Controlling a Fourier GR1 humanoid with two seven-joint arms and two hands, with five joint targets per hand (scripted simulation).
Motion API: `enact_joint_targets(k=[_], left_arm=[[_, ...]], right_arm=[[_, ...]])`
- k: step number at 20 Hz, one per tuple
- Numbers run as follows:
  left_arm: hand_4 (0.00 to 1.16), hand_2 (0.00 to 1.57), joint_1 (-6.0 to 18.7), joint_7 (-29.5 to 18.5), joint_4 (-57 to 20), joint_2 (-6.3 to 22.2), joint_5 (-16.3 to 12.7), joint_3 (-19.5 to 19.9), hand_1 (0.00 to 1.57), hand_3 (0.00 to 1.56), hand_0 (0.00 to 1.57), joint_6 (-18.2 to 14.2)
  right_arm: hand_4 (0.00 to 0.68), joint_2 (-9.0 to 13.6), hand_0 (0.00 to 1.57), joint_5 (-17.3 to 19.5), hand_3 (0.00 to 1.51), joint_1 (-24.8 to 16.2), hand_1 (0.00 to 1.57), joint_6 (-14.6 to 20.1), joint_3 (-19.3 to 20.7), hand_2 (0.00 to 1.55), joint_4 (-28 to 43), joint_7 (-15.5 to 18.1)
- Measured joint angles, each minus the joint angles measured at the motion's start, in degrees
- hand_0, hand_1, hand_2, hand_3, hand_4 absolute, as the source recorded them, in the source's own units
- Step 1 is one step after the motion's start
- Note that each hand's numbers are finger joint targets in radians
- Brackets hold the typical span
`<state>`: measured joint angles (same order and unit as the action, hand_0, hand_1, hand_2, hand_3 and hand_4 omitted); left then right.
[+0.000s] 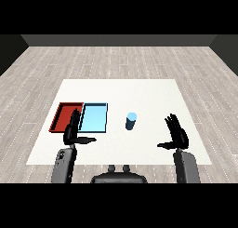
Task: Pick the blue can and put it in the blue box
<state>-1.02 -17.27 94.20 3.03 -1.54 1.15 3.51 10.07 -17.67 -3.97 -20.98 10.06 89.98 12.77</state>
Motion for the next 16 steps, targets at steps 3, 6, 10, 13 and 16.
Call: enact_joint_targets(k=[3,6,10,13,16], left_arm=[[0.00,0.00,-0.1,-1.5,-0.8,-0.5,-0.3,0.3,0.00,0.00,0.00,0.0],[0.00,0.00,-0.8,-0.1,1.5,-1.0,-0.4,-0.1,0.00,0.00,0.00,-0.6],[0.00,0.00,-0.6,-1.0,0.5,-1.0,-0.6,0.1,0.00,0.00,0.00,-0.6],[0.00,0.00,-1.1,-0.9,1.2,-0.8,-1.3,0.6,0.00,0.00,0.00,-0.1],[0.00,0.00,-0.2,-1.4,-0.1,-0.6,-1.0,0.9,0.00,0.00,0.00,-0.2]], right_arm=[[0.000,-0.8,0.00,-0.6,0.00,-0.3,0.00,0.2,-0.2,0.00,1.0,-1.7],[0.000,-1.2,0.00,-0.6,0.00,2.4,0.00,0.5,0.0,0.00,-2.7,-2.2],[0.000,-2.7,0.00,-0.3,0.00,6.1,0.00,2.9,-0.6,0.00,-5.1,-4.3],[0.000,-3.6,0.00,0.3,0.00,7.9,0.00,3.2,-1.0,0.00,-9.0,-2.9],[0.000,-4.5,0.00,0.6,0.00,11.8,0.00,5.2,-1.1,0.00,-12.4,-3.6]])
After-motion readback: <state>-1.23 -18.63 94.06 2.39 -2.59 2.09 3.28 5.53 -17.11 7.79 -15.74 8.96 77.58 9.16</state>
